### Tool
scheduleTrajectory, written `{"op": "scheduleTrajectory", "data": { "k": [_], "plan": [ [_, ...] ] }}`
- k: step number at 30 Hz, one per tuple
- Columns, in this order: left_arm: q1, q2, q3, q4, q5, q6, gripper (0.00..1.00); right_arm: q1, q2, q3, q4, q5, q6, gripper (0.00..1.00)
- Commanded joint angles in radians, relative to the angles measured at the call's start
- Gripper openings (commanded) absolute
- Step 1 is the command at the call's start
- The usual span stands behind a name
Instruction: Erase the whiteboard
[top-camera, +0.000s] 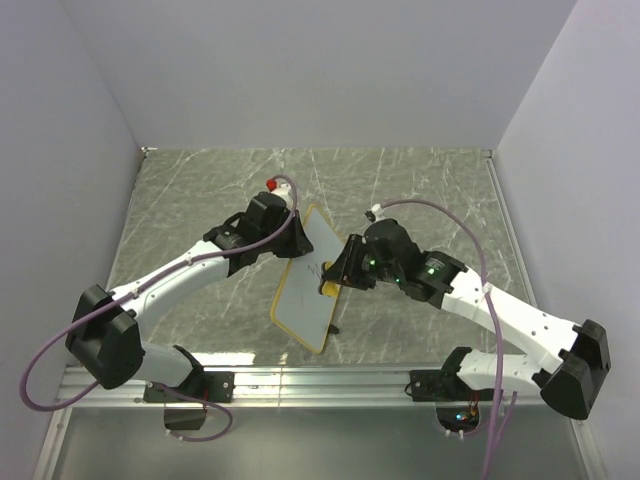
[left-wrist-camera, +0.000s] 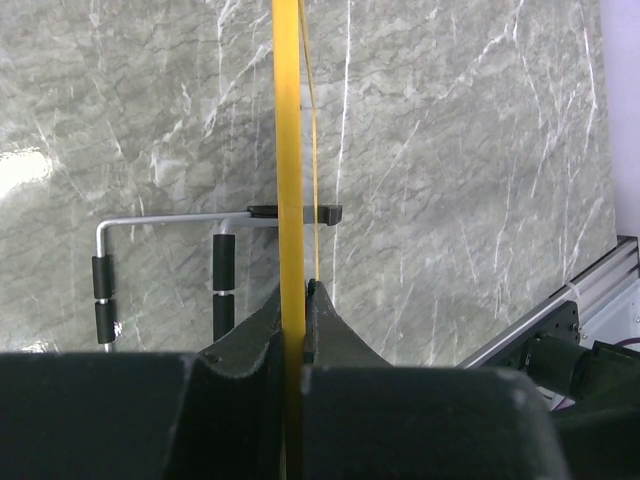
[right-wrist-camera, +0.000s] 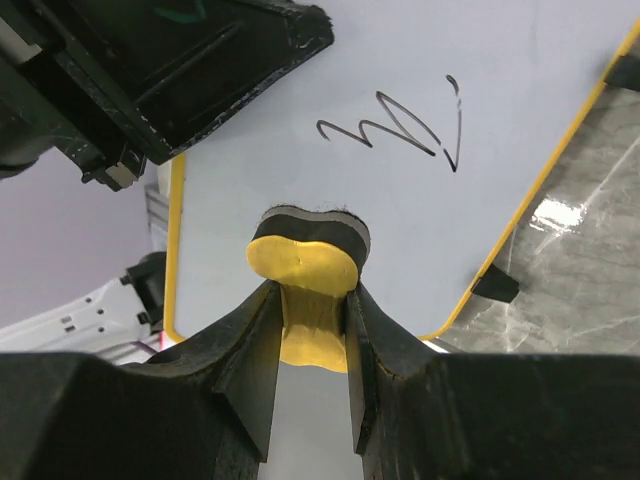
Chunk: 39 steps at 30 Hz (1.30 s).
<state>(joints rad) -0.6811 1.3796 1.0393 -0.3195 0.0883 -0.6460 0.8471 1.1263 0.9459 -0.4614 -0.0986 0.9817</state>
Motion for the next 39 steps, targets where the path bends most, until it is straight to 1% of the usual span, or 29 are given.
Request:
{"op": "scheduleTrajectory", "data": {
  "k": [1,5,6,10,15,19,29,33,37,39],
  "plan": [
    [-0.015,0.024,-0.064,-0.073,-0.006,0.072,0.00,0.023,0.073,0.025,0.015,-0.029,-0.052,0.00],
    [-0.014,0.027,-0.068,-0.069,0.001,0.063,0.00,0.050,0.162,0.027,0.076,-0.101,-0.049,0.00],
    [-0.015,0.033,-0.067,-0.070,0.002,0.063,0.00,0.061,0.185,0.051,0.078,-0.111,-0.048,0.00],
    [-0.015,0.042,-0.056,-0.076,0.002,0.062,0.00,0.119,0.277,0.108,0.092,-0.108,-0.034,0.00],
    [-0.015,0.049,-0.045,-0.084,0.005,0.063,0.00,0.158,0.320,0.120,0.135,-0.127,-0.002,0.00],
    [-0.015,0.050,-0.051,-0.084,0.004,0.063,0.00,0.173,0.303,0.117,0.162,-0.131,-0.005,0.00],
    [-0.014,0.055,-0.062,-0.087,0.005,0.066,0.00,0.199,0.211,0.002,0.432,-0.139,0.003,0.00],
    [-0.015,0.050,-0.067,-0.084,0.004,0.066,0.00,0.196,0.165,-0.019,0.448,-0.084,0.003,0.00],
    [-0.015,0.053,-0.065,-0.082,0.010,0.065,0.00,0.133,0.118,-0.030,0.408,-0.046,-0.006,0.00],
    [-0.015,0.055,-0.065,-0.082,0.011,0.062,0.00,0.052,0.086,-0.058,0.406,-0.059,-0.003,0.00]
  ]
}}
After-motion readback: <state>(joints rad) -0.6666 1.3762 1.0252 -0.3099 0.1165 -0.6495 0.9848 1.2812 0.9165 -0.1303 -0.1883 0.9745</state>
